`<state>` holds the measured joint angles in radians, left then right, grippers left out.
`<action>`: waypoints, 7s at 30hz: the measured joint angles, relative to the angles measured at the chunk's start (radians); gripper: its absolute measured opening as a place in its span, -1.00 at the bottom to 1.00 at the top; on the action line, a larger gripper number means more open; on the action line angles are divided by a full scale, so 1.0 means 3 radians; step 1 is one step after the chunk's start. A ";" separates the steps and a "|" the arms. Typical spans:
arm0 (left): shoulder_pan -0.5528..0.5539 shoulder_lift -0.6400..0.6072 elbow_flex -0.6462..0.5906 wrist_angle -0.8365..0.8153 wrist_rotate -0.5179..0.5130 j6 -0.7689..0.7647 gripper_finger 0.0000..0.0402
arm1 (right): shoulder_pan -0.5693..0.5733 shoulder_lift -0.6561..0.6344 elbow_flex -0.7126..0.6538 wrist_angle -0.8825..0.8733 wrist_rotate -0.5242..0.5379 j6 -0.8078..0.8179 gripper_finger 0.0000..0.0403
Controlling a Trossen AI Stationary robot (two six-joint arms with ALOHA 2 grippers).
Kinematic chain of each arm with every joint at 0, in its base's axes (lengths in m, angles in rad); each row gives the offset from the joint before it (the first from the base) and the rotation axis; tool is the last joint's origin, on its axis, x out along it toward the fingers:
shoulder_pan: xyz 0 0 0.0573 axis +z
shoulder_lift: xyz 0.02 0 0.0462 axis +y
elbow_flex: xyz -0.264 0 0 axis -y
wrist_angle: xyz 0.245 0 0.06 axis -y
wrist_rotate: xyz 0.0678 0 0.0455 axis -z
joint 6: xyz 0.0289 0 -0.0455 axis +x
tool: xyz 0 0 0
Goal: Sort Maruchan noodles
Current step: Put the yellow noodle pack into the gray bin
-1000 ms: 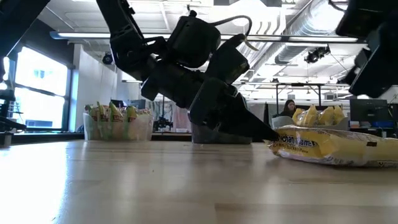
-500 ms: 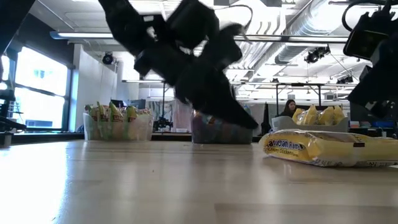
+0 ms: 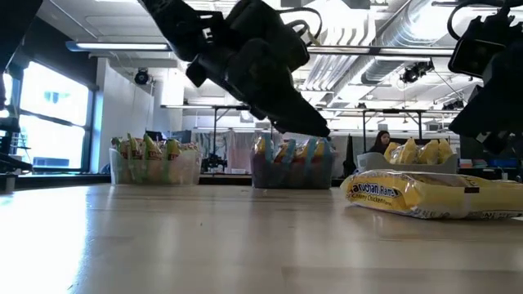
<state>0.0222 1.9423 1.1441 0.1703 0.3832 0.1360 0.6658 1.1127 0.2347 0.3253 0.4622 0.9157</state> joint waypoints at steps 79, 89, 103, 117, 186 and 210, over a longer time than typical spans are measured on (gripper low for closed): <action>-0.0143 0.0860 0.0354 0.0629 -0.0175 0.0527 -0.22 | -0.0198 0.0002 0.0004 0.0030 -0.0002 -0.0276 -0.99; -0.0333 0.0846 0.0353 0.0650 -0.0558 0.1124 -0.95 | -0.0189 0.0002 0.0004 0.0018 -0.0059 -0.0086 -0.40; -0.0453 0.0677 0.0287 0.0549 -0.1191 0.1564 -1.00 | -0.0189 0.0000 -0.0084 -0.0621 -0.0170 0.0260 0.15; -0.0502 0.0330 0.0208 0.0624 -0.1275 0.1593 -1.00 | -0.0205 0.0024 -0.0741 0.1027 0.0134 -0.0080 0.13; 0.0062 -0.1478 -0.0538 0.1041 -0.0848 0.1032 -0.84 | -0.0983 0.0017 -0.0207 0.2794 -0.0061 -0.2984 -0.54; 0.0227 -0.2007 -0.2268 0.2333 -0.0799 0.0245 -0.92 | -0.2930 0.0046 0.2981 -0.3339 -0.0631 -0.1610 -0.58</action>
<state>0.0902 1.3403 0.4637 0.8703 0.1436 0.2096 -0.2131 1.1266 1.1289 -0.6763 0.2727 0.4327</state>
